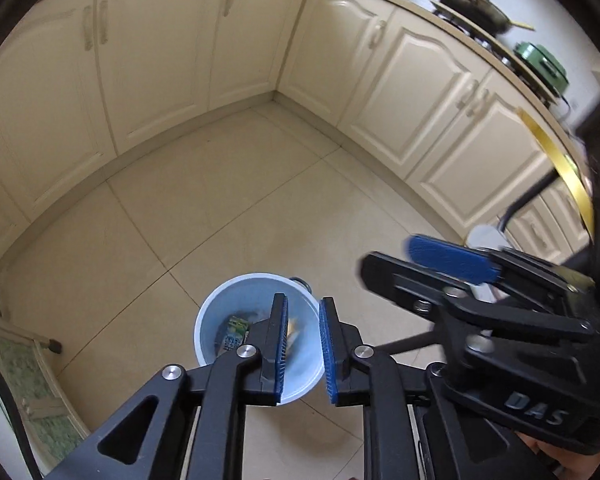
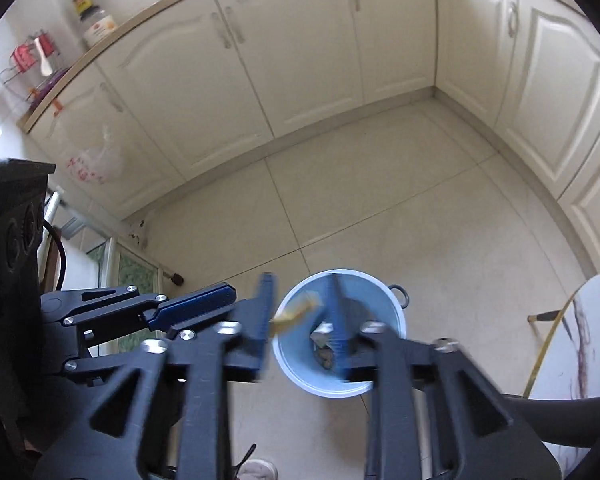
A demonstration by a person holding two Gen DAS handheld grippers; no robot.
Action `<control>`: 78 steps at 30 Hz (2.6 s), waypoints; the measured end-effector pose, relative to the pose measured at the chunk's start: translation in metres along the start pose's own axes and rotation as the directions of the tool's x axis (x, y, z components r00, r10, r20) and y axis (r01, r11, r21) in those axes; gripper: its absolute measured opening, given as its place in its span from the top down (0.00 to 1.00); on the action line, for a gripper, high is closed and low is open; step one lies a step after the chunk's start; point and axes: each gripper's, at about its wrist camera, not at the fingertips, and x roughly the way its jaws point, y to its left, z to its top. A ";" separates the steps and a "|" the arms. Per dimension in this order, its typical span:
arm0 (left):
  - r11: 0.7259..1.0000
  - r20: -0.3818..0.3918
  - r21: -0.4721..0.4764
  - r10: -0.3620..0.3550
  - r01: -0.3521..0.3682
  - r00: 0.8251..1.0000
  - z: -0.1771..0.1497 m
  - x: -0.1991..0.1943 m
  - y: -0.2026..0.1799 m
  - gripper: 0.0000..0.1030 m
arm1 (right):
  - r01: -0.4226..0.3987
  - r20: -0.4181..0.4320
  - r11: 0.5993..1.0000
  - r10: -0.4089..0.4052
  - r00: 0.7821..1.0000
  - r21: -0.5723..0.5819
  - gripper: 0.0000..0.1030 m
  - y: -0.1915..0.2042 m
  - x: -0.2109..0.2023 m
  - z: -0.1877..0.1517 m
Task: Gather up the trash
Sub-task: 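Carry both packets over the blue bucket and open both grippers, then move both tools back toward the table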
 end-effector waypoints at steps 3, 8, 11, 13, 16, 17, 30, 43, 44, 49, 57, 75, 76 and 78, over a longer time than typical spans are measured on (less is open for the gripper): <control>0.999 0.018 -0.037 0.015 -0.014 1.000 0.004 -0.013 0.000 0.74 | 0.024 0.021 1.000 -0.025 0.999 0.019 0.54 -0.005 -0.018 -0.001; 0.992 0.142 -0.046 0.122 -0.117 0.982 -0.006 -0.083 -0.023 0.60 | 0.055 0.121 0.998 -0.055 0.991 -0.003 0.40 0.010 -0.072 0.001; 0.986 0.253 -0.050 0.167 -0.159 0.953 -0.016 -0.138 -0.043 0.49 | 0.051 0.203 0.998 -0.045 0.978 -0.025 0.33 0.026 -0.123 -0.002; 0.982 0.316 -0.044 0.186 -0.181 0.931 -0.025 -0.172 -0.061 0.38 | 0.056 0.254 0.998 -0.046 0.966 -0.035 0.25 0.032 -0.157 -0.008; 0.979 0.400 -0.028 0.198 -0.204 0.895 -0.042 -0.221 -0.092 0.27 | 0.088 0.335 0.996 -0.071 0.940 -0.035 0.16 0.044 -0.211 -0.022; 0.978 0.427 -0.023 0.198 -0.208 0.882 -0.048 -0.236 -0.103 0.24 | 0.088 0.364 0.996 -0.072 0.929 -0.029 0.13 0.045 -0.234 -0.029; 0.966 0.674 0.054 0.150 -0.251 0.723 -0.208 -0.383 -0.258 0.01 | 0.228 0.591 0.971 -0.227 0.775 0.074 0.00 0.067 -0.457 -0.137; 0.961 0.817 0.119 0.049 -0.251 0.574 -0.397 -0.436 -0.327 0.01 | 0.365 0.724 0.911 -0.381 0.575 0.190 0.00 0.087 -0.602 -0.232; 0.960 0.824 0.124 0.042 -0.253 0.564 -0.410 -0.436 -0.326 0.01 | 0.372 0.729 0.907 -0.389 0.563 0.196 0.00 0.089 -0.608 -0.237; 0.952 0.850 0.118 0.050 -0.283 0.524 -0.445 -0.428 -0.332 0.01 | 0.391 0.739 0.895 -0.411 0.534 0.215 0.00 0.094 -0.623 -0.246; 0.955 0.840 0.122 0.046 -0.272 0.541 -0.442 -0.409 -0.335 0.01 | 0.387 0.738 0.892 -0.421 0.528 0.232 0.00 0.087 -0.628 -0.255; 0.958 0.741 0.180 0.015 -0.221 0.671 -0.334 -0.361 -0.343 0.01 | 0.426 0.679 0.858 -0.497 0.541 0.287 0.00 0.049 -0.610 -0.247; 0.959 0.728 0.181 0.018 -0.218 0.685 -0.325 -0.353 -0.343 0.01 | 0.430 0.670 0.853 -0.507 0.543 0.297 0.00 0.042 -0.608 -0.247; 0.962 0.698 0.181 0.022 -0.206 0.715 -0.305 -0.337 -0.344 0.01 | 0.435 0.645 0.843 -0.528 0.552 0.317 0.00 0.021 -0.602 -0.244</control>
